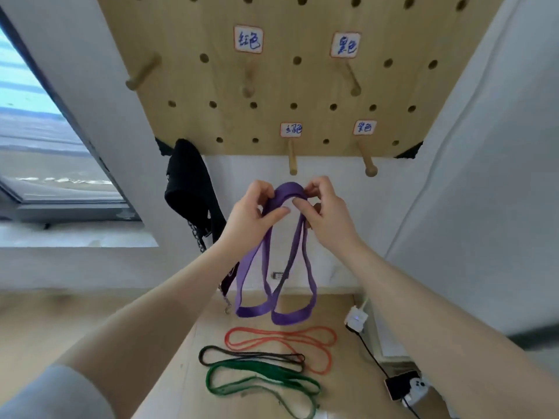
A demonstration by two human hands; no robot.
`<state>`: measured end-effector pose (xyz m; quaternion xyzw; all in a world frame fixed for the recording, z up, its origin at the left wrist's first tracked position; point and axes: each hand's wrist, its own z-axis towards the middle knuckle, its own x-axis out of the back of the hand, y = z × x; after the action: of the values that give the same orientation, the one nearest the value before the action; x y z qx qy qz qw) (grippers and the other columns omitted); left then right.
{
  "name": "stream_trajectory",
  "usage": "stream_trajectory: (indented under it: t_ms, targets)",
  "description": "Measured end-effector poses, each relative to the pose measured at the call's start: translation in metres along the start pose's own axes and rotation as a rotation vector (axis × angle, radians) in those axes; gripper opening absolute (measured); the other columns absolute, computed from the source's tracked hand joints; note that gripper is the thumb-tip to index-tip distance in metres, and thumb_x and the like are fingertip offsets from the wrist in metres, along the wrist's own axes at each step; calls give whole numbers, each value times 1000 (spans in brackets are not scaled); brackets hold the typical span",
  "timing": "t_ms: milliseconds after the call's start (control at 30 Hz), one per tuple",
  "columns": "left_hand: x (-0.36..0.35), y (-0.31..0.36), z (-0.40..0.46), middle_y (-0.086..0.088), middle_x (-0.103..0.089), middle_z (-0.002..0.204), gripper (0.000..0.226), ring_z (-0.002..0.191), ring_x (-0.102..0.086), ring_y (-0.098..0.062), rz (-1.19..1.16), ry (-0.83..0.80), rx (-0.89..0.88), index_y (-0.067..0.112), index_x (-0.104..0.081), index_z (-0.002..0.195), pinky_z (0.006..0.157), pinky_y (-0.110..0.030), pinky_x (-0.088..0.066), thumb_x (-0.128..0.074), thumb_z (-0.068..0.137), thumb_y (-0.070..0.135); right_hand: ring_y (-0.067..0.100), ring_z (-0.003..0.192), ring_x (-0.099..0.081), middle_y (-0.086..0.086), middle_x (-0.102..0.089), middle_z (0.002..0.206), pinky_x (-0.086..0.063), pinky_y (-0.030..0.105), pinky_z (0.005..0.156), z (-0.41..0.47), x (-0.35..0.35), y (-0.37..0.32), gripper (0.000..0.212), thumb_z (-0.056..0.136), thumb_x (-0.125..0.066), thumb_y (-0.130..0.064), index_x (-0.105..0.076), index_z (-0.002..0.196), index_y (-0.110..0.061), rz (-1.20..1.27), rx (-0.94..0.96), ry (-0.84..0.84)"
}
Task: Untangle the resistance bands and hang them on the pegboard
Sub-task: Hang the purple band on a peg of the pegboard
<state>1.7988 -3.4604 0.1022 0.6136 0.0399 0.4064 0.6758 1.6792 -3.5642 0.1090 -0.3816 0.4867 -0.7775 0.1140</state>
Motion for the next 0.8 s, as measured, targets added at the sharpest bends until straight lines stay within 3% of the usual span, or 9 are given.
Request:
stream_trajectory:
  t_ms: [100, 267, 400, 500, 633, 800]
  targets:
    - [-15, 20, 17, 17, -52, 84, 20, 80, -51, -1, -63, -45, -11, 25, -45, 92, 69, -12, -39, -64, 85, 20, 10, 59, -51, -7, -55, 95, -45, 32, 64, 1, 27, 0, 22, 89, -59, -31, -41, 98, -23, -58, 7, 99]
    - [-54, 36, 64, 18, -53, 84, 19, 82, -53, -6, -55, -75, -103, 22, -46, 93, 68, -17, -40, -63, 85, 19, 14, 66, -52, -16, -54, 91, -47, 33, 71, 23, 73, 17, 19, 88, -61, -28, -46, 99, -23, -28, -99, 203]
    - [-90, 51, 109, 20, -54, 84, 16, 79, -51, 4, -64, -51, -118, 23, -49, 94, 65, -8, -38, -63, 86, 21, 4, 69, -55, -6, -57, 93, -39, 9, 61, 54, 109, 34, 18, 90, -58, -21, -51, 105, -15, -34, -77, 266]
    - [-120, 59, 137, 14, -56, 85, 13, 76, -51, -1, -22, -67, -94, 17, -53, 97, 64, -3, -37, -62, 87, 19, -1, 70, -53, -6, -56, 89, -37, 3, 60, 77, 134, 60, 20, 92, -57, -19, -53, 109, -10, -110, -69, 264]
    - [-153, 49, 165, -5, -60, 103, 21, 88, -52, -15, 71, -104, 19, 7, -55, 109, 71, -14, -33, -57, 90, 14, 10, 92, -49, -5, -53, 102, -35, 18, 76, 110, 152, 100, 29, 91, -58, -22, -51, 117, -9, -177, -130, 156]
    - [-180, 34, 177, -14, -55, 105, 15, 93, -57, -27, 173, 45, 103, 8, -58, 103, 81, -31, -44, -53, 89, 9, 14, 91, -51, -2, -55, 101, -36, 22, 77, 131, 145, 126, 22, 91, -57, -17, -52, 110, -8, -159, -136, 125]
